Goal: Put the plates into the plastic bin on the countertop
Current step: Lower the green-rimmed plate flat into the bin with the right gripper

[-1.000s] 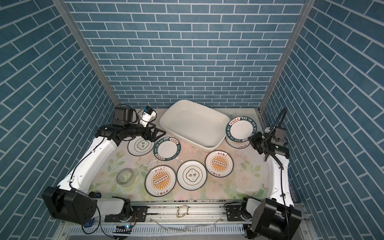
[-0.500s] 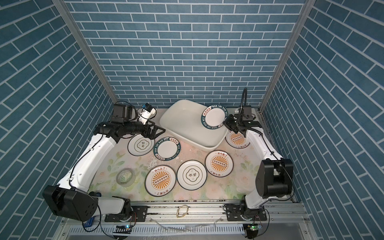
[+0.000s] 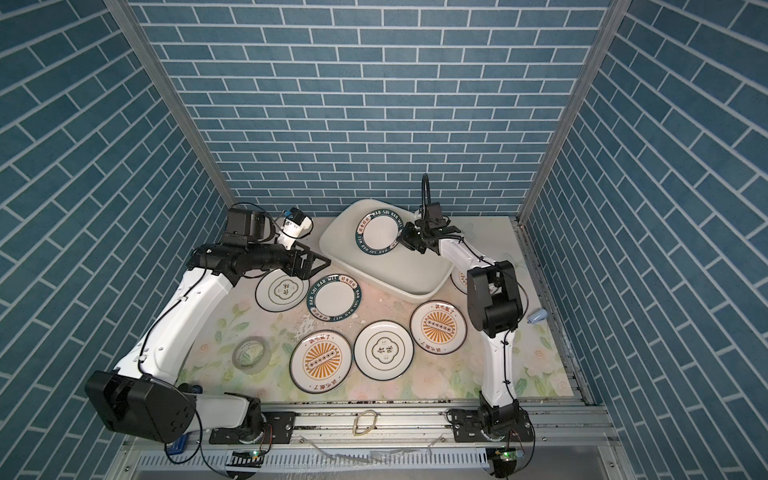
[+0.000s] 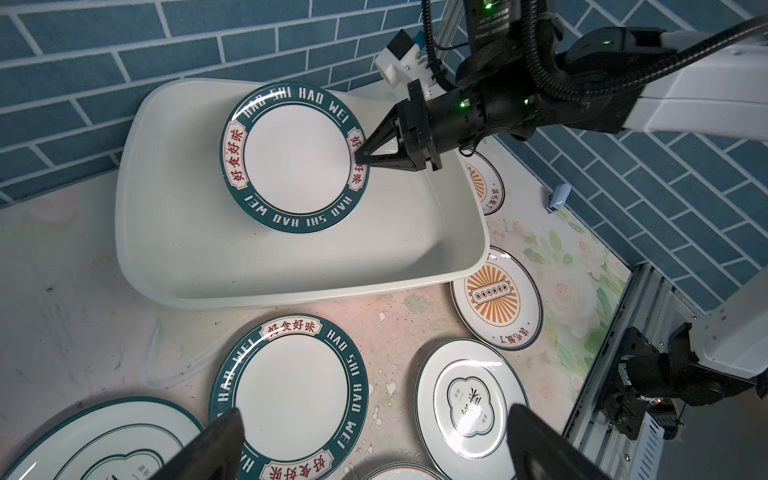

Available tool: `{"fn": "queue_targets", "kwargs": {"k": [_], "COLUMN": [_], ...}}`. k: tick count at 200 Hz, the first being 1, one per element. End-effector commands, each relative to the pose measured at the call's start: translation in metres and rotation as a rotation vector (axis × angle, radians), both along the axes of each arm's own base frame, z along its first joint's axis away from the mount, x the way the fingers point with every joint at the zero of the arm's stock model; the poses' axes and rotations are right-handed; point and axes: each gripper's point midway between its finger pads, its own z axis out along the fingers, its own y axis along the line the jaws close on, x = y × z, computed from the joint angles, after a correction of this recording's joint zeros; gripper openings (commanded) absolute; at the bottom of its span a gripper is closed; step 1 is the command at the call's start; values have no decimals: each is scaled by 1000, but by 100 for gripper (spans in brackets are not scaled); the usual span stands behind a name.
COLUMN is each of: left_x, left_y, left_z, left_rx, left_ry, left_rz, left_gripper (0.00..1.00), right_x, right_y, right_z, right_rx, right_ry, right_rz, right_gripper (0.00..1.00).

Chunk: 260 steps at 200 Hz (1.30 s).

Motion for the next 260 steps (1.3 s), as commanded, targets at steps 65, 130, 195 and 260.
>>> {"fn": "queue_targets", "kwargs": {"k": [65,130,195,260], "left_x": [-2,-4,-5,-5], "left_y": [-2,-2,-4,-4], "left_z": [12,10,13,13], "left_rx": [-13,-15,-28,-25], "left_ry": [-13,-7,-7,-4], "left_rz": [1,-4,-13,-14], "left_gripper": [100,100,99,100], "right_x": [31,29,30,29], "right_y": [50,63,69,68], "right_z": [-21,-46,-61,-70], "right_rx": [150,157,165,153], "right_ry": [16,66,108,135], "right_rz": [45,67,74,73], "right_gripper": [0,0,0,15]}}
